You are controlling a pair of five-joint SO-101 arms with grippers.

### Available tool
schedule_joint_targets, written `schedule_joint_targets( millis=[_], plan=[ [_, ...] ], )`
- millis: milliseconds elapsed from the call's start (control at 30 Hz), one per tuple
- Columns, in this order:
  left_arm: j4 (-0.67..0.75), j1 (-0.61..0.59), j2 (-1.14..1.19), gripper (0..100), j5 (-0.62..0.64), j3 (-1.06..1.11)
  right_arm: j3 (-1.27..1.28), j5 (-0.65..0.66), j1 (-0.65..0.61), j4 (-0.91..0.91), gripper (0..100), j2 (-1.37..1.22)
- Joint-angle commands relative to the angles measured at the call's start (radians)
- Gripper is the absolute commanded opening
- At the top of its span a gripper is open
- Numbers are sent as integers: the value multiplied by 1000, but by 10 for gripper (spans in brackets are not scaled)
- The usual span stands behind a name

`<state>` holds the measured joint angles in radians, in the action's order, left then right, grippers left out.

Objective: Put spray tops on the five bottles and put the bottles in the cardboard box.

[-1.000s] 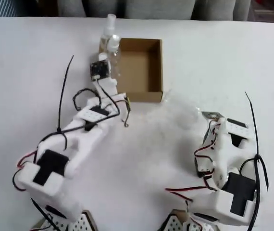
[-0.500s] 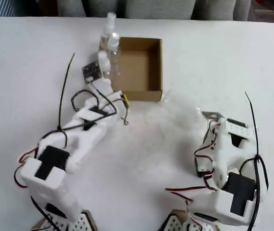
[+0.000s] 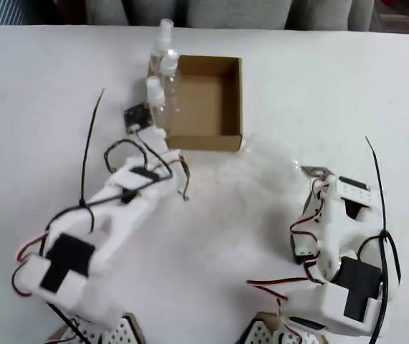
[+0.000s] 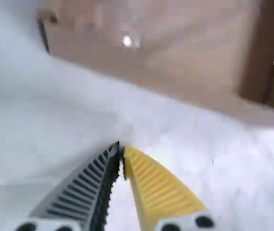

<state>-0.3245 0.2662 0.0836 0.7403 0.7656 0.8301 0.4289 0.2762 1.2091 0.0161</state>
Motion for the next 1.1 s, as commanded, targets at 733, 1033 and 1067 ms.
schedule_joint_targets(
  millis=[733, 1033, 1067],
  plan=[
    [219, 124, -145, 22, -127, 163, 9, 11, -33, -31, 17, 4],
    [-48, 131, -140, 23, -138, 98, 9, 11, -31, -31, 17, 2],
    [-100, 131, -163, 23, -147, 100, 9, 11, -31, -31, 17, 1]
  ],
)
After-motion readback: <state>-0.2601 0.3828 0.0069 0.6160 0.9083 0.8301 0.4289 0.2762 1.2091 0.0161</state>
